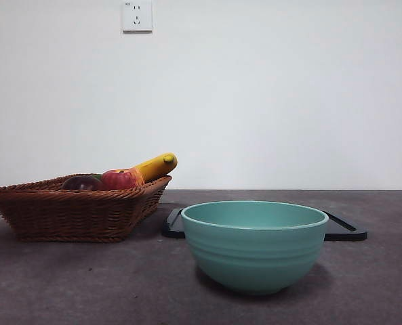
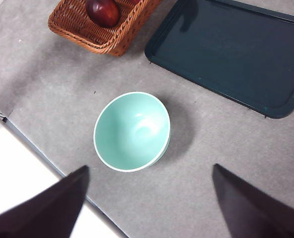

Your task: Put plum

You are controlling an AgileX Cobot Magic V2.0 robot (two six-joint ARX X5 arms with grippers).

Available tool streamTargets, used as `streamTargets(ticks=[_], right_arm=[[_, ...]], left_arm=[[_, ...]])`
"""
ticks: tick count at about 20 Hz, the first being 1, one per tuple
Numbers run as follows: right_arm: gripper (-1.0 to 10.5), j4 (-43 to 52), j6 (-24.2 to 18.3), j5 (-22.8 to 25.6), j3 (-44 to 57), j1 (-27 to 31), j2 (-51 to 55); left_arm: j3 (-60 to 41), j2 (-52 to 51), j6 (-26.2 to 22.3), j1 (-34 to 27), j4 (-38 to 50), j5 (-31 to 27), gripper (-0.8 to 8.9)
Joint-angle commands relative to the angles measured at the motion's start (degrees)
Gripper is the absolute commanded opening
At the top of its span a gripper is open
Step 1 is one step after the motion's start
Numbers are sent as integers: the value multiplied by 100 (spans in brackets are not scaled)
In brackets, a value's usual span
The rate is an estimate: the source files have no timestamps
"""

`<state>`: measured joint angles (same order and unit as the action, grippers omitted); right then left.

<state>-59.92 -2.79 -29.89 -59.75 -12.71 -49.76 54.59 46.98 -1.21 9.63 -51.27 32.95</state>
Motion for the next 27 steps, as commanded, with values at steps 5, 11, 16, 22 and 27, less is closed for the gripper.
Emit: streamTargets(ticks=[5, 11, 16, 22, 27], right_arm=[[427, 31, -20, -11, -105, -24, -42], [427, 79, -20, -13, -105, -24, -42], [427, 79, -20, -13, -105, -24, -42], [427, 76, -20, -11, -105, -24, -42], [427, 76, -20, -11, -105, -24, -42]], left_arm=[[140, 74, 136, 15, 385, -46, 480], [592, 804, 190, 240, 632, -992, 477], [1340, 2070, -7, 422, 896, -1604, 475], [1886, 3467, -293, 542, 1010, -2052, 472], [1897, 4286, -498, 562, 1141, -2164, 472]])
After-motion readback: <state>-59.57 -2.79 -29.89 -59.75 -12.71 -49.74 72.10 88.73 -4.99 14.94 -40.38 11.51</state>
